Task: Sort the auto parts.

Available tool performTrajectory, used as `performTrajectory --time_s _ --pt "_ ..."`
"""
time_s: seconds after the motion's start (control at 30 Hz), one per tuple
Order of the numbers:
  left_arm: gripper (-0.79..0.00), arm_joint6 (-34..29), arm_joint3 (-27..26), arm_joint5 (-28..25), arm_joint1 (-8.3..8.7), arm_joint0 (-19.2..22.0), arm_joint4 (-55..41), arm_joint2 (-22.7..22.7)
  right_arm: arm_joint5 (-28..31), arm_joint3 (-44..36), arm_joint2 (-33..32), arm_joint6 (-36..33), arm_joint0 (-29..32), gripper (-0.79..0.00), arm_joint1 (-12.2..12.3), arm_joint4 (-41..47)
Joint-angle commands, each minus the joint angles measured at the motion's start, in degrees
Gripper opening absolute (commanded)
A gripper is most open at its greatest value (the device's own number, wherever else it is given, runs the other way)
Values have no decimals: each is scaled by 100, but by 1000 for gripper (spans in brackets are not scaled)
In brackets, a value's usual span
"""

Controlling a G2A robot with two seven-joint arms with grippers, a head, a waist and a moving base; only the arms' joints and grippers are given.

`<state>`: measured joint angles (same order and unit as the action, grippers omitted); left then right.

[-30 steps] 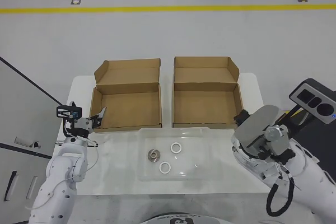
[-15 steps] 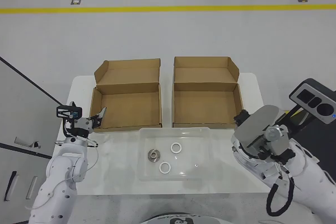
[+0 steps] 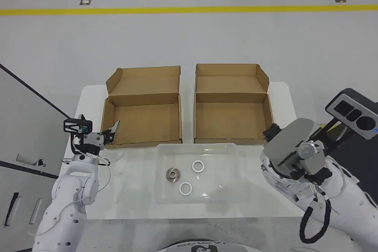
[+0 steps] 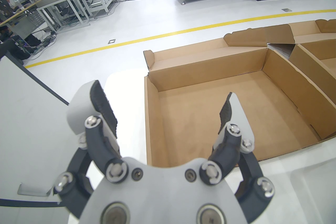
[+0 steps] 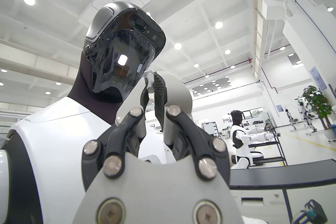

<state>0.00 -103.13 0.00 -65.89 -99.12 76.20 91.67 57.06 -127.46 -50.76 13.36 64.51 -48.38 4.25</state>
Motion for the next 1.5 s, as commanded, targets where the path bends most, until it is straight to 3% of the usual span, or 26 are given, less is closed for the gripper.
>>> performTrajectory --time_s 0.0,0.33,0.8,1.17,1.47 --pt "0 0 0 0 0 0 0 0 -82 -49 -77 -106 47 -785 -17 -18" --pt "0 0 0 0 0 0 0 0 -177 80 -632 -438 520 -785 -56 -112" --pt "0 0 0 0 0 0 0 0 -563 426 -2877 -919 2262 -785 147 -385" --pt "0 0 0 0 0 0 0 0 -651 785 -4517 -2020 3349 -785 249 -366" --pt "0 0 0 0 0 0 0 0 -274 1484 -5546 -3244 3697 -785 333 -328"
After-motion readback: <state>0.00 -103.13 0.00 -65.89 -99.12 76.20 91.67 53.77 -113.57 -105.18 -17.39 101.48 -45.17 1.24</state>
